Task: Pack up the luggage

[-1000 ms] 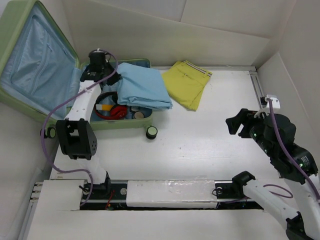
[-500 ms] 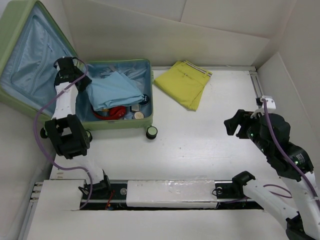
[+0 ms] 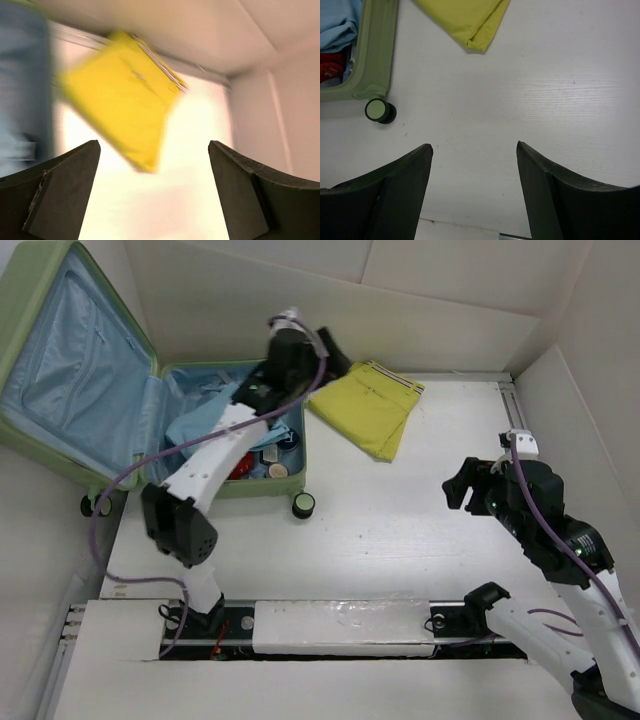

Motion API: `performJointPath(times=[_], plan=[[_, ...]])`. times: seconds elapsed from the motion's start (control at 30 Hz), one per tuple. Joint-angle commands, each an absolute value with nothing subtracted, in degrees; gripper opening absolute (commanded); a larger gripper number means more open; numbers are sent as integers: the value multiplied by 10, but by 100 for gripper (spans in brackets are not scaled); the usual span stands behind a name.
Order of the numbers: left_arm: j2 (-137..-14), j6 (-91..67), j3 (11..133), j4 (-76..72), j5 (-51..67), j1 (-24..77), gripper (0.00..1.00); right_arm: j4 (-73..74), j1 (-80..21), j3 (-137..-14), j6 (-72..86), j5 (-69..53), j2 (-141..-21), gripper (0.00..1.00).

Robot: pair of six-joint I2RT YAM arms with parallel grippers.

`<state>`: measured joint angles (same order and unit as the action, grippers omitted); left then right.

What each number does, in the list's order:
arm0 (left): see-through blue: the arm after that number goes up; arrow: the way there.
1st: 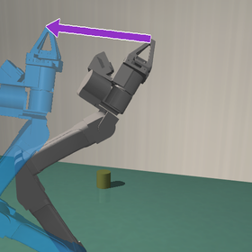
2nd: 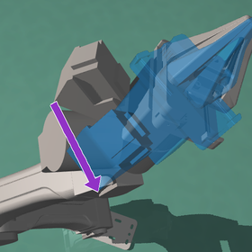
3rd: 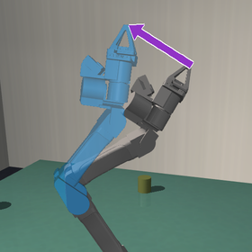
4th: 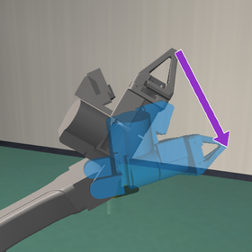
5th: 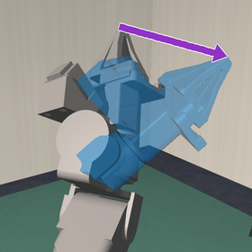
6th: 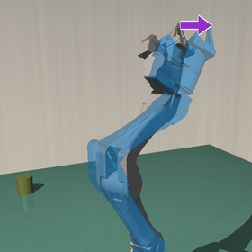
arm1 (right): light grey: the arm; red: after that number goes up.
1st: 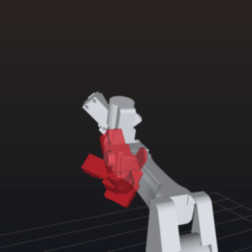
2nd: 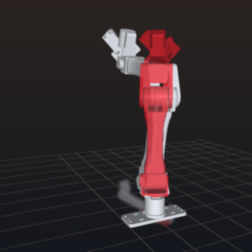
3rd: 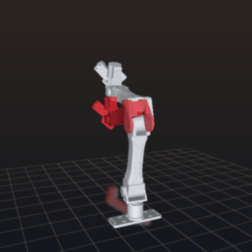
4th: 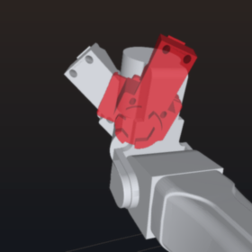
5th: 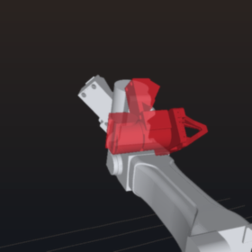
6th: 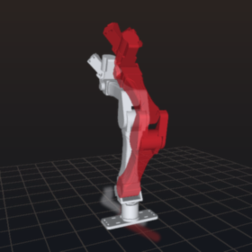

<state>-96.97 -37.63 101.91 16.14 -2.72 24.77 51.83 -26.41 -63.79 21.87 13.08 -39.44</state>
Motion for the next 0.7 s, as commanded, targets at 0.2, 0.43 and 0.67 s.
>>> performJointPath(times=[0.2, 0.43, 0.67], plan=[[-1294, -572, 1289, 253, -111, 371, 85, 519, -265, -665, 221, 144, -368, 52], [-1358, -702, 1263, 276, -171, 365, 84, 544, -265, -665, 221, 110, -348, 59], [-1397, -756, 1257, 314, -197, 359, 80, 569, -265, -665, 215, 105, -343, 65]])
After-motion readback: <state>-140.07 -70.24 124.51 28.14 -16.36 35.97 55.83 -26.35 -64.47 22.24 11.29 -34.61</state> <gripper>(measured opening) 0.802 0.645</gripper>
